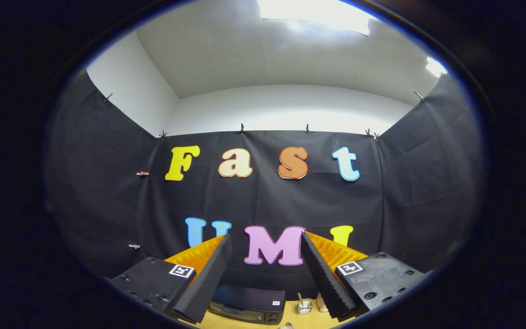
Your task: Open the toaster oven, put the food inside, and close the toaster oven door.
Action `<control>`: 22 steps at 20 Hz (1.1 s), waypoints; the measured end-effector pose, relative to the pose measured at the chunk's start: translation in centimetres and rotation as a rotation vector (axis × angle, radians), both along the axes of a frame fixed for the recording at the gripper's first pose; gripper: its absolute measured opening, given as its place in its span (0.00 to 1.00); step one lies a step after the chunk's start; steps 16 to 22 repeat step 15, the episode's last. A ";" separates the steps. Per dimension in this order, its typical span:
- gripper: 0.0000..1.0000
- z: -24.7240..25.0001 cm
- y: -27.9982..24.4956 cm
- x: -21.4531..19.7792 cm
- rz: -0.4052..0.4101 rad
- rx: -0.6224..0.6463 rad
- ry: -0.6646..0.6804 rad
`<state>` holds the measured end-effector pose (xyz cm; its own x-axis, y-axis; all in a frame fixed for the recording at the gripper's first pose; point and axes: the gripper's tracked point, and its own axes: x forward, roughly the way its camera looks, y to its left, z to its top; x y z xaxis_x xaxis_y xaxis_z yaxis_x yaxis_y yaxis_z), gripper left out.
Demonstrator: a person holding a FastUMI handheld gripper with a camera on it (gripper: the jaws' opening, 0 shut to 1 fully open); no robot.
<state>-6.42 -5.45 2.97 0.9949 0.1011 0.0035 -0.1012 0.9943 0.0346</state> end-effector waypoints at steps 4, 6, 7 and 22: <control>0.97 -0.4 -0.5 0.2 -0.025 0.015 0.015; 0.97 -0.4 -0.4 0.2 -0.032 0.014 0.022; 0.97 -0.4 -0.3 0.1 -0.030 0.017 0.022; 0.97 0.0 0.1 0.1 -0.030 0.001 0.022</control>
